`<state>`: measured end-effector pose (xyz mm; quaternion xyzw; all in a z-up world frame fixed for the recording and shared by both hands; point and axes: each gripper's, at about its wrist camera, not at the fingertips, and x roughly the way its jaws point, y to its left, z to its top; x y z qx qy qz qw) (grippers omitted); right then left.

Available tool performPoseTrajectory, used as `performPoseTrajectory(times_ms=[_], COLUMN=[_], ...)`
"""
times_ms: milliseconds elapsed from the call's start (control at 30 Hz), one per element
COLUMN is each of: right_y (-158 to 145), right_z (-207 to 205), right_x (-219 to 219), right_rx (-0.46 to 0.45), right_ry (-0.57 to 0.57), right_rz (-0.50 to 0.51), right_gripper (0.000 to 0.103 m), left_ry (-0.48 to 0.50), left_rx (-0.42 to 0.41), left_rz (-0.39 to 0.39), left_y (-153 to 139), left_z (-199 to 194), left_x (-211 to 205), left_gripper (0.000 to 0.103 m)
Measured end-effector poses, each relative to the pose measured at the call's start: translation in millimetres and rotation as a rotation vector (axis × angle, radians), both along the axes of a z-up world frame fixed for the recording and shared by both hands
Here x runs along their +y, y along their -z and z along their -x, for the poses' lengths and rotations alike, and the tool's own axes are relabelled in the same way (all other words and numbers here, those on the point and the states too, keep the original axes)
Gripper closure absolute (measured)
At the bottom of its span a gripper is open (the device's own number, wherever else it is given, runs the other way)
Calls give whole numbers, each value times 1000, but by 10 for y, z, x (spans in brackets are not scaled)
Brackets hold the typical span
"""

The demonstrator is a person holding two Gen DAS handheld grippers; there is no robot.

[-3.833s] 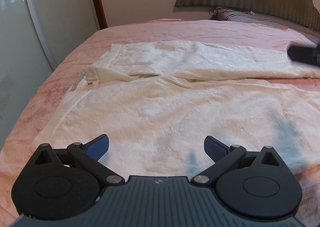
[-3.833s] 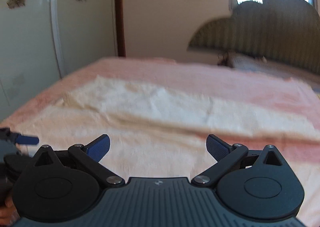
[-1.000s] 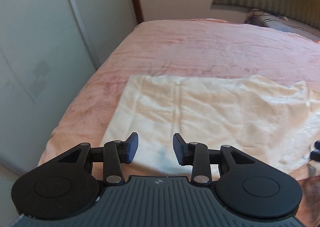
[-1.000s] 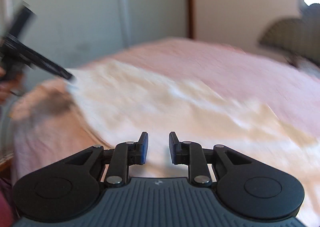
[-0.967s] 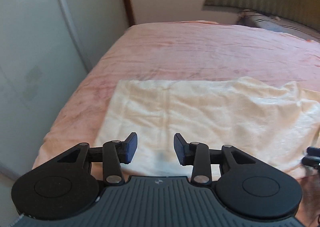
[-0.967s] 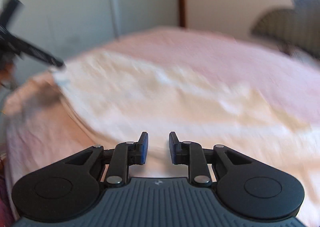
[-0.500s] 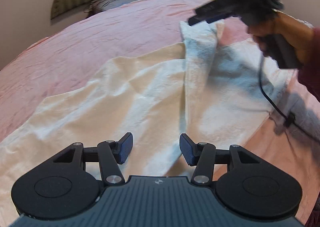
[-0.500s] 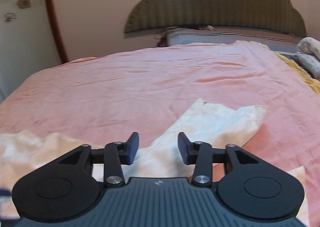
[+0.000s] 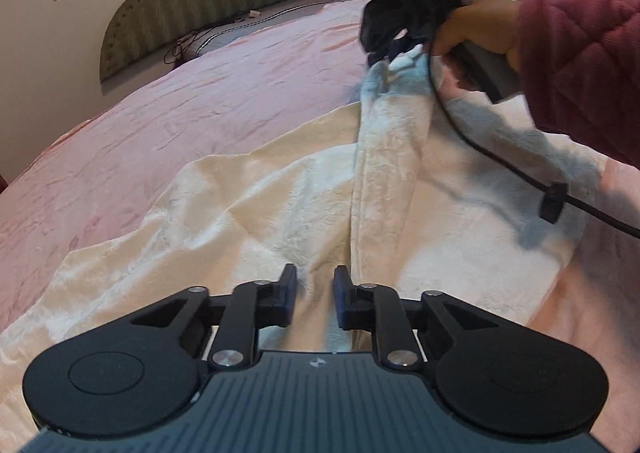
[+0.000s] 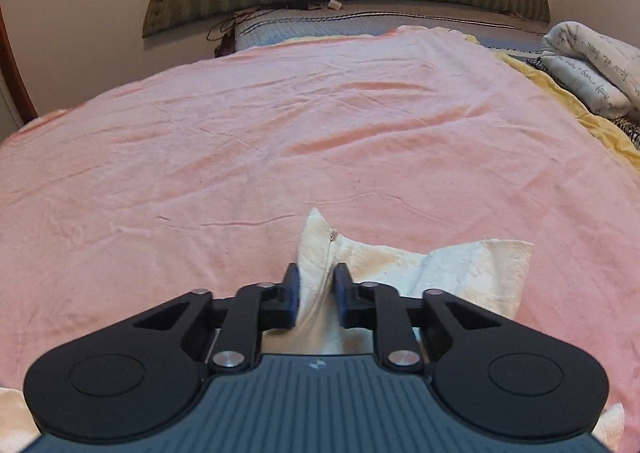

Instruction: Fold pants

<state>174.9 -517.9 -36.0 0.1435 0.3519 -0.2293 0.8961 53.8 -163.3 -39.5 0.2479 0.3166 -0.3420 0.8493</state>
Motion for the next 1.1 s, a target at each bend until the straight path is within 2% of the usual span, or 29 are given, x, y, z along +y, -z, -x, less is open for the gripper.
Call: performPoseTrajectory(times_ms=[100, 167, 300, 433, 567, 600, 700, 767, 833, 900, 933, 967, 1100], right_y=[-144, -211, -279, -141, 86, 110, 167, 175, 216, 306, 361, 401, 416], right_z=[459, 873, 1834, 2663, 3141, 3208, 3267, 3225, 3114, 3015, 2965, 2932, 2730], right_x=[-169, -290, -455, -453, -411, -401, -411, -431, -470, -517, -533, -525, -575], right_rx=[-126, -224, -401, -446, -457, -463, -466, -452, -430, -429, -441, -450, -481], right_ry=[55, 99, 187, 252, 312, 322, 291, 322, 337, 342, 343, 353, 343], right_rz=[-69, -145, -272, -327, -392, -396, -445, -450, -479, -535, -551, -559, -539], right_gripper=[92, 92, 93, 94, 95, 95, 95, 94, 87, 62, 56, 52, 51], left_ry=[-15, -6, 71, 135, 145, 142, 110, 130, 136, 172, 190, 202, 262], left_rx=[-1, -36, -81, -53, -4, -9, -96, -75, -64, -78, -87, -98, -160], left_rz=[37, 53, 102, 107, 104, 102, 67, 70, 75, 68, 50, 32, -26], left_y=[-45, -103, -262, -267, -257, -270, -262, -248, -225, -190, -161, -135, -37], left_z=[9, 83, 331, 484, 493, 496, 527, 496, 490, 527, 555, 573, 646], left_x=[44, 93, 214, 240, 233, 235, 226, 228, 234, 223, 197, 164, 12], left_gripper=[100, 103, 103, 103, 103, 103, 103, 102, 84, 79, 69, 59, 53])
